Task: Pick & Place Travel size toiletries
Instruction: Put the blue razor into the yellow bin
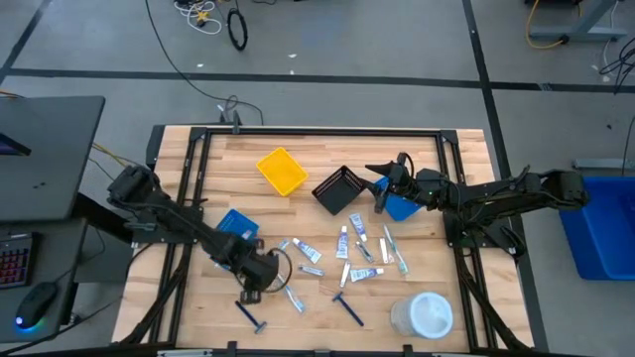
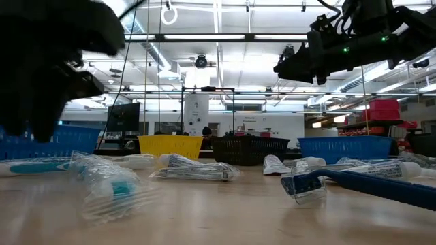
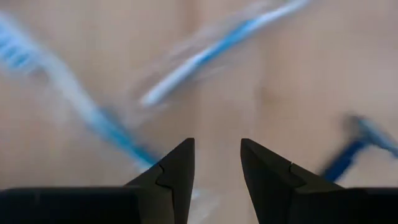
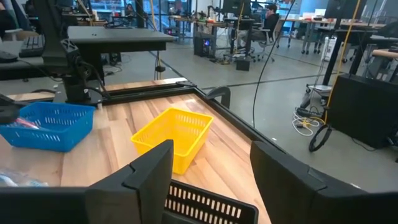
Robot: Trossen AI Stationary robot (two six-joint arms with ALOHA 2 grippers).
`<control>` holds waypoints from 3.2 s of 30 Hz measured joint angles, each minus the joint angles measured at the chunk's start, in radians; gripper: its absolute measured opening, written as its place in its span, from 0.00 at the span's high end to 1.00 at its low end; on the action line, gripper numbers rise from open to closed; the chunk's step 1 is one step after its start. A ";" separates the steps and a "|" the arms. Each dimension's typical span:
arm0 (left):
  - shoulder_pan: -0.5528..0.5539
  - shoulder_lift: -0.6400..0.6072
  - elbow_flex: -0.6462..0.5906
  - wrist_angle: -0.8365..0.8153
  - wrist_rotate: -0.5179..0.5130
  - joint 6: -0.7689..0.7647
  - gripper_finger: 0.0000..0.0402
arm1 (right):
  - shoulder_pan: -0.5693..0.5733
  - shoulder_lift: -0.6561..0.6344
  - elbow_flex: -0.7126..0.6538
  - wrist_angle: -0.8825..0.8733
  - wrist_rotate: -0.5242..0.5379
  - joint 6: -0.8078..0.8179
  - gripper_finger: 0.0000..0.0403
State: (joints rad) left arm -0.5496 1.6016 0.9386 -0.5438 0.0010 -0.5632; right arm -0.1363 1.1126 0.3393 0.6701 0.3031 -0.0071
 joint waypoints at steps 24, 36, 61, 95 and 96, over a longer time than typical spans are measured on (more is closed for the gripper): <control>-0.286 0.156 -0.006 0.152 -0.061 0.078 0.65 | 0.000 0.000 0.000 -0.009 0.000 0.000 0.44; -0.271 0.156 0.008 0.125 -0.046 0.159 0.90 | 0.000 0.000 0.000 -0.011 0.000 0.000 0.49; 0.133 0.159 0.602 -0.675 -0.203 0.505 0.93 | 0.000 0.000 0.000 -0.009 0.001 0.000 0.44; 1.005 0.158 0.258 -0.213 -0.251 1.280 0.87 | 0.000 0.000 0.000 -0.019 0.001 0.000 0.47; 1.005 0.158 0.247 -0.206 -0.251 1.293 0.86 | -0.001 0.000 0.000 -0.020 0.001 0.000 0.47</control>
State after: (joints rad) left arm 0.4553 1.7599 1.1860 -0.7499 -0.2501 0.7299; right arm -0.1370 1.1122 0.3393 0.6502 0.3040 -0.0074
